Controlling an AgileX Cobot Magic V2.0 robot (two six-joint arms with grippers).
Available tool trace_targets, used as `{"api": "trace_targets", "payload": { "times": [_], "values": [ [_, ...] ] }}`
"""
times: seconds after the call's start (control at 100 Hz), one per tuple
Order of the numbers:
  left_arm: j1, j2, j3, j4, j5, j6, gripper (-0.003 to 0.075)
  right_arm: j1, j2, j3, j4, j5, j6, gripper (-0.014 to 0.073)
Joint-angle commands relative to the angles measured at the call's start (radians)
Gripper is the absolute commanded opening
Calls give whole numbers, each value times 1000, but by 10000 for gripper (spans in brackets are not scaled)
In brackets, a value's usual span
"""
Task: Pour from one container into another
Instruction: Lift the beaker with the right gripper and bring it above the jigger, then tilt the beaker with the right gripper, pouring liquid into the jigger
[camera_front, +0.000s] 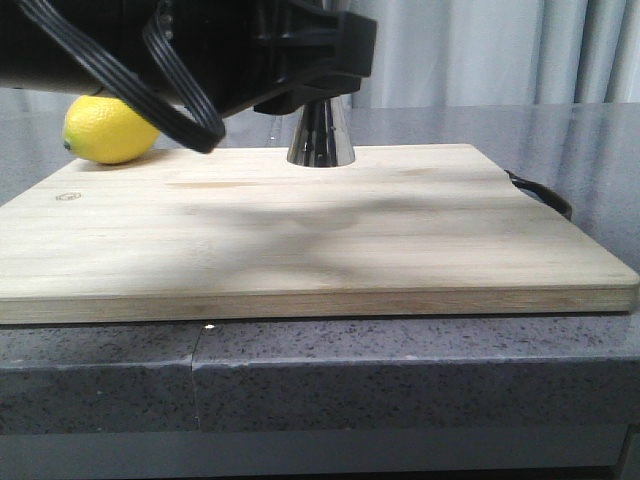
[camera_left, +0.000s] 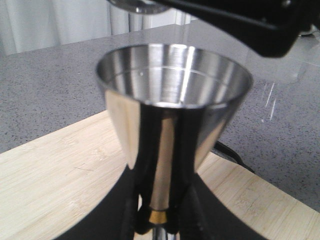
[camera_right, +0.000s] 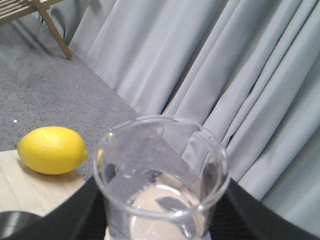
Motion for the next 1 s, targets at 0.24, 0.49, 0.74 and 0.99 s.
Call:
{"api": "trace_targets", "payload": {
  "times": [0.24,0.49,0.74,0.99],
  "values": [
    [-8,-55,-24,1,-40,2,-19,-21,-43,-62,-94,-16,-80,244],
    [-8,-81,-24,1,-28,22,-19,-31,-57,-69,-117,-14,-90,244],
    [-8,-81,-24,1,-25,22,-19,-31,-72,-72,-230,-18,-90,244],
    [-8,-81,-24,1,-25,22,-19,-31,-73,-73,-284,-20,-117,244]
  ]
}}
